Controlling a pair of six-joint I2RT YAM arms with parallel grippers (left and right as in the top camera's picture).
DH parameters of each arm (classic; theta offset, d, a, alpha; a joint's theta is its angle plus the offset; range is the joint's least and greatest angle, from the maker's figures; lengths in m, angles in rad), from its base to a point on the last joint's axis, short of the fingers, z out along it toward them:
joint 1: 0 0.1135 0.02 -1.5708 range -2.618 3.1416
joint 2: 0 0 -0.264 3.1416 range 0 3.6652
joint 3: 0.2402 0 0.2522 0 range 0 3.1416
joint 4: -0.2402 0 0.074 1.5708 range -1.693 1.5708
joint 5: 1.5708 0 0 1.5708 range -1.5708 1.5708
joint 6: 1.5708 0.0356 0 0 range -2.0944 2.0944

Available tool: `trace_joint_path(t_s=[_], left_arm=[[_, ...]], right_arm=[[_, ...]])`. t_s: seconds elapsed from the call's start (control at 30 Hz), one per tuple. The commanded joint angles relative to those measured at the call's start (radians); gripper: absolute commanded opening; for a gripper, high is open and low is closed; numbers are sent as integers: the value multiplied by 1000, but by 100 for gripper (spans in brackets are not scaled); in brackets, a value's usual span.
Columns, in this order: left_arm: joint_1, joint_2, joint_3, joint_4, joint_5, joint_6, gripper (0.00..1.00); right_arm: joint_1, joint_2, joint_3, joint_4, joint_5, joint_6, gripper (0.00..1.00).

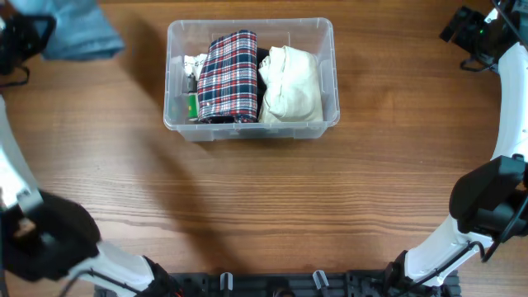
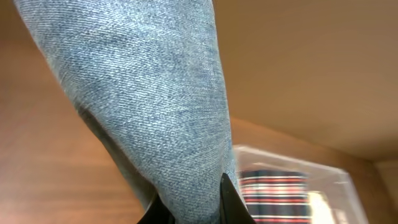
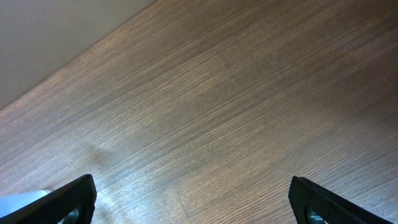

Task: Pack container
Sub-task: 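Lift the denim garment and carry it into the container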

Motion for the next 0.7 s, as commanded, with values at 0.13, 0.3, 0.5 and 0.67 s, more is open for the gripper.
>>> trace_joint_path(t_s=[0.13,0.3,0.5,0.67], left_arm=[[-242,-107,40,15,132,-148,4],[-396,-64,40,-2,61,-239,4],[-476,-12,39,-98,52,-247,4],[-498,39,39,-161,52,-246,4]], right_arm=[[2,-11,-5,5,10,1,100],[2,-11,-5,5,10,2,100],[2,-11,-5,5,10,2,100],[2,-11,-5,5,10,1,100]])
